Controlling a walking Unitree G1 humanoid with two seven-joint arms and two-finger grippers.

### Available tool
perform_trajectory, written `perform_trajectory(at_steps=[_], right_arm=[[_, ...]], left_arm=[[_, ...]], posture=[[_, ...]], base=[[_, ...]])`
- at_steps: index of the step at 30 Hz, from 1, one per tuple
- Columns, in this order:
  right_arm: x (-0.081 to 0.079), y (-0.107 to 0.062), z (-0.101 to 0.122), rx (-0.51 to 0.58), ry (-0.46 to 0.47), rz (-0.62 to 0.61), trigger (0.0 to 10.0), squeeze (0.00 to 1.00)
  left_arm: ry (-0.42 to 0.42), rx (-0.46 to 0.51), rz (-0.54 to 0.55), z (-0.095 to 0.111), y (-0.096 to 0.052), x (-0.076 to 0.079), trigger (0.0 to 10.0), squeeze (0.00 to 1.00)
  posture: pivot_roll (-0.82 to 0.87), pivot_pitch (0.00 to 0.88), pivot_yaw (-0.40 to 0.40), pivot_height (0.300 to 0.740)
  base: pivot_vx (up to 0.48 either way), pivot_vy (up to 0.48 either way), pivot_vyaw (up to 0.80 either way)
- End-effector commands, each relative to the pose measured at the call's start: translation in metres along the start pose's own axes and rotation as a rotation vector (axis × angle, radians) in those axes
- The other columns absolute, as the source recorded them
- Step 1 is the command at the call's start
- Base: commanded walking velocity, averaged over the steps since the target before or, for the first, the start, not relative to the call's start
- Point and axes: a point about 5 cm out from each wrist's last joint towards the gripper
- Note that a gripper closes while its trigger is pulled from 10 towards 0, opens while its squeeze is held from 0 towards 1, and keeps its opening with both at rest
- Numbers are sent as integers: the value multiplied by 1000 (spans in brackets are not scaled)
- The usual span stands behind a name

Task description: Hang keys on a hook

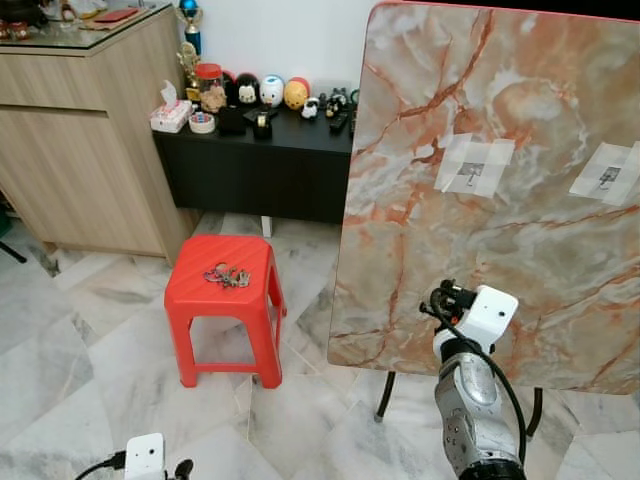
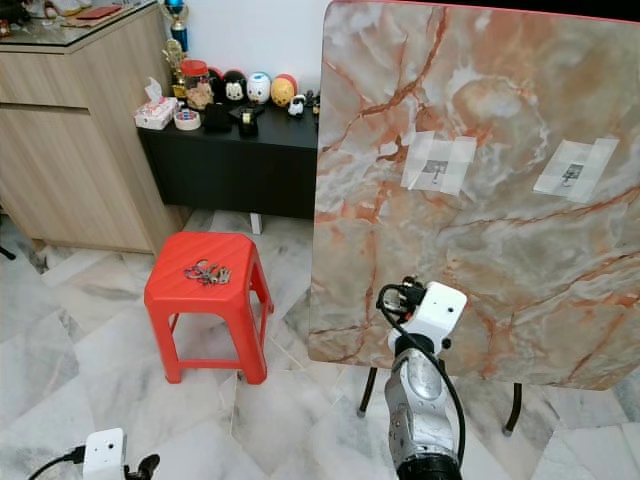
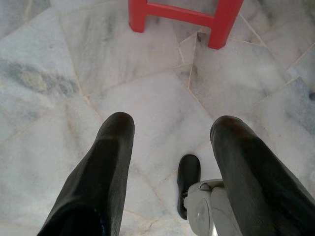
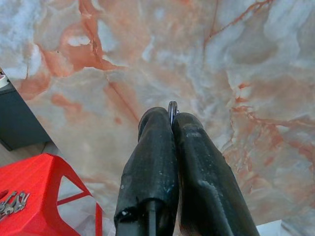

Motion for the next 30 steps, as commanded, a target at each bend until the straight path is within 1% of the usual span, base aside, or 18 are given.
perform_trajectory(at_steps=[1, 4, 9, 25, 30], right_arm=[[2, 1, 0, 0, -5, -7, 10000, 0], [2, 1, 0, -1, -5, -7, 10000, 0], [1, 1, -1, -4, -5, -4, 10000, 0], [1, 1, -1, -7, -7, -3, 10000, 0], [3, 1, -2, -6, -6, -17, 10000, 0]], left_arm=[[-8, -5, -7, -2, 0, 3, 10000, 0], [-9, -3, -7, -1, 0, 3, 10000, 0], [-8, 0, -10, -1, 0, 4, 10000, 0], [-7, 7, -10, 0, 0, 5, 10000, 0], [0, -1, -16, -2, 0, 7, 10000, 0]], posture=[[77, 0, -78, 740], [78, 0, -79, 740], [75, 0, -78, 740], [79, 0, -84, 740], [80, 0, -84, 740]], base=[[0, 0, 0], [80, 0, 0], [244, 0, 0], [296, 0, 0], [0, 0, 0]])
Point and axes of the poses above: a point about 5 cm out from each wrist's last joint towards the gripper, its own y axis pointing out of the wrist towards the gripper, its own z axis along the axis of the wrist's last joint, x = y × z, and after that the axes turned 9 degrees about y, right-handed
